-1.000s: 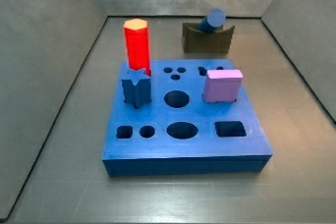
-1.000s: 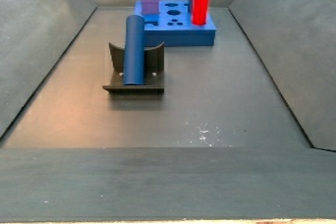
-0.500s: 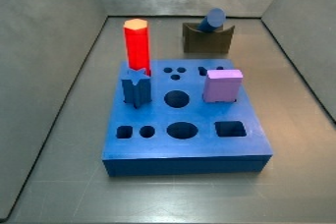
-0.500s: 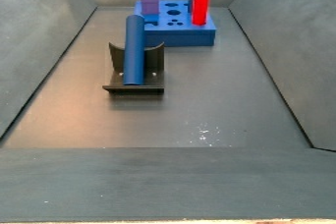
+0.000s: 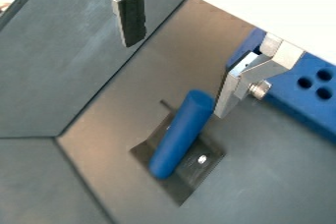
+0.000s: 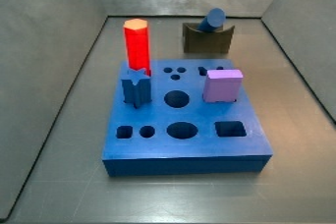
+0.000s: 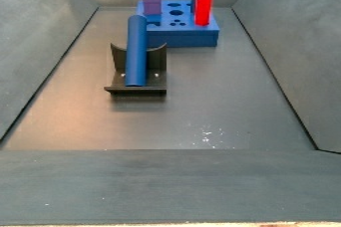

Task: Pick up the round object. Move up. Place the round object on the fixture. Regrasp the round object. Move to above the board. Insert the round object.
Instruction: Regrasp the round object.

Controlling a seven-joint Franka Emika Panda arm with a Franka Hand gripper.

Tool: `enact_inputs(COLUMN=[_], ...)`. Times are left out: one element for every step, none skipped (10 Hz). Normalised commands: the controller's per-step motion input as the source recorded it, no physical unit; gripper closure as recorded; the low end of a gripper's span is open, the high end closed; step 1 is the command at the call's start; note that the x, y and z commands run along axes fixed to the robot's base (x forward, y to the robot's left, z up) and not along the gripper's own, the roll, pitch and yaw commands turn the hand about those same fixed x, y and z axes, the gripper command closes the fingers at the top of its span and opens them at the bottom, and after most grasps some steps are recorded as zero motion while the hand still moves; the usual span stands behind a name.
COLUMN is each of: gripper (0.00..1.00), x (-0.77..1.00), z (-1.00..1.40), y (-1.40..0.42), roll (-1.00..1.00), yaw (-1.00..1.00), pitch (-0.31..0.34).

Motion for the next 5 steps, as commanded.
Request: enact_inputs(gripper=[0.00, 0.00, 0.00, 0.00, 0.00], x=[0.11, 0.12, 0.12, 0.12, 0.13], z=[-0.01, -0.01, -0.01, -0.01, -0.01], y=[-0.05, -0.05, -0.05, -0.05, -0.06], roll=[1.00, 1.00, 1.00, 1.00, 0.81], yaw=[0.09, 0.11, 0.15, 0.20, 0.24], pitch=[0.182, 0.206, 0.237, 0.262, 0.237])
